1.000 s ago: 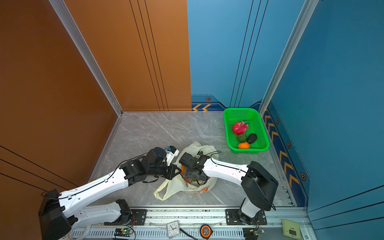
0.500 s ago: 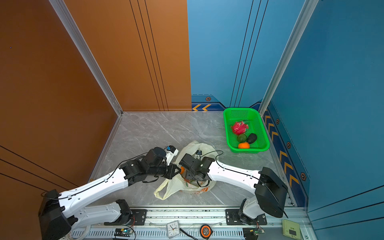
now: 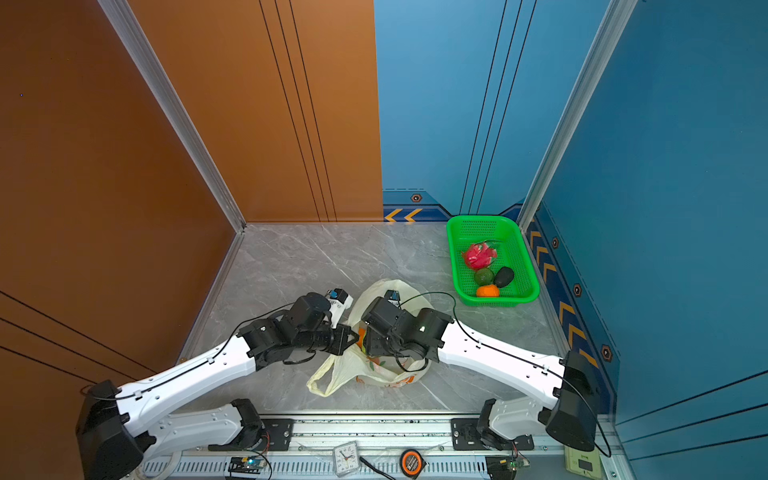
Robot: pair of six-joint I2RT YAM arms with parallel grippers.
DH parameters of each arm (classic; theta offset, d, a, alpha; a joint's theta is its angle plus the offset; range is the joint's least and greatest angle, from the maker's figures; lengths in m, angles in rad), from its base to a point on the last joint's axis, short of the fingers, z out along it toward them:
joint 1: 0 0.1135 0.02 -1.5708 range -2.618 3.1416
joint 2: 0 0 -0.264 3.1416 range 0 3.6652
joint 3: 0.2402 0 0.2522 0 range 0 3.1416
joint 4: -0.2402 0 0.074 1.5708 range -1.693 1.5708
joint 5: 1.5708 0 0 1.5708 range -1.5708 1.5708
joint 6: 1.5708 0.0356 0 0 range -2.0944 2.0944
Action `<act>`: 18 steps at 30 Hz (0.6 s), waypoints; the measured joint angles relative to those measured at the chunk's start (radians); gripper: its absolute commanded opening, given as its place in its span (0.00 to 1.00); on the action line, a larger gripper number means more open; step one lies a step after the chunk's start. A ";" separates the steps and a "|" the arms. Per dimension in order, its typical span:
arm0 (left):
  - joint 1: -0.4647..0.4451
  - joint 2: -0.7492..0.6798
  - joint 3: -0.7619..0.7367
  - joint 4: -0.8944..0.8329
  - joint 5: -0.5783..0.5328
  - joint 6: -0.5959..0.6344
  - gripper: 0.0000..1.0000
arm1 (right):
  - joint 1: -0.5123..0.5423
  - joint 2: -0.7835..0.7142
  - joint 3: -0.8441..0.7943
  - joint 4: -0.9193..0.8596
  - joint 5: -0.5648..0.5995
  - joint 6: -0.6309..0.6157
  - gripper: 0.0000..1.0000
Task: Untie the knot of the plastic bag and take out the fruit
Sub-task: 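Close the right gripper on the light green fruit and lift it out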
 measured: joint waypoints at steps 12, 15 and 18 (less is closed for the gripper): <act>0.009 0.009 0.011 -0.007 0.000 0.005 0.04 | -0.182 -0.052 0.198 -0.064 -0.080 -0.054 0.55; 0.011 0.013 0.013 -0.007 0.000 0.011 0.05 | -0.265 -0.052 0.239 -0.078 -0.112 -0.081 0.55; 0.014 0.019 0.013 -0.007 0.000 0.011 0.05 | -0.362 -0.052 0.275 -0.088 -0.150 -0.116 0.55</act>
